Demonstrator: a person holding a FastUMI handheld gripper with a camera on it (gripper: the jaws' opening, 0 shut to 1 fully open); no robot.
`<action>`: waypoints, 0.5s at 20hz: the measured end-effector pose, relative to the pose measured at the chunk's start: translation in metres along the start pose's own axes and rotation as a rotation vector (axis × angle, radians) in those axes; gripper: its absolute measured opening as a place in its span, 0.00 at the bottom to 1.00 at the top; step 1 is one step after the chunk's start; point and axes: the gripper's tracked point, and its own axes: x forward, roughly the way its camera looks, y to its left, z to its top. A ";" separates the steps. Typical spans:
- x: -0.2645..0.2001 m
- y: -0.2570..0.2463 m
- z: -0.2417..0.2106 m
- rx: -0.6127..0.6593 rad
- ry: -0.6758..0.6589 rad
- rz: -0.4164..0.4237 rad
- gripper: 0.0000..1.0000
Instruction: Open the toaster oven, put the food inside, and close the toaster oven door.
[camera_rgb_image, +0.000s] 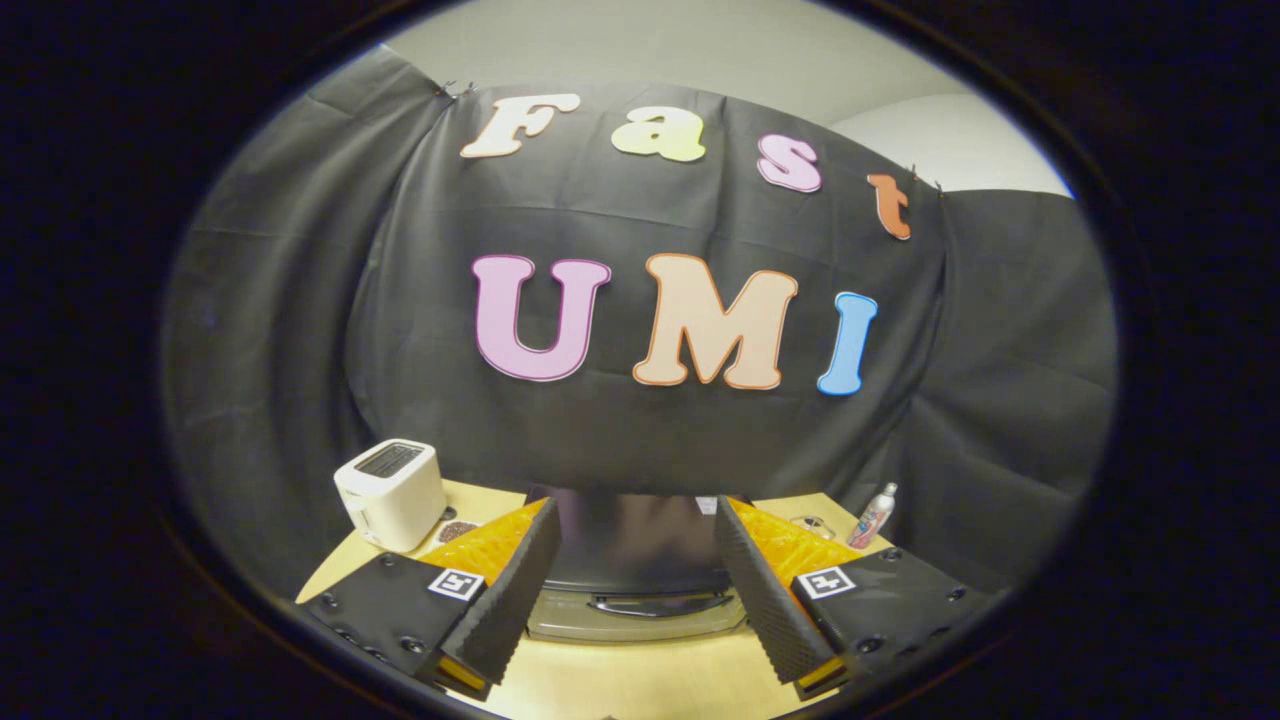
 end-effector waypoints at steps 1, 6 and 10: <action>0.000 -0.003 -0.001 -0.001 -0.003 -0.004 0.94; 0.003 -0.010 -0.012 0.018 -0.005 -0.017 0.94; 0.007 -0.018 -0.027 0.034 -0.006 -0.024 0.94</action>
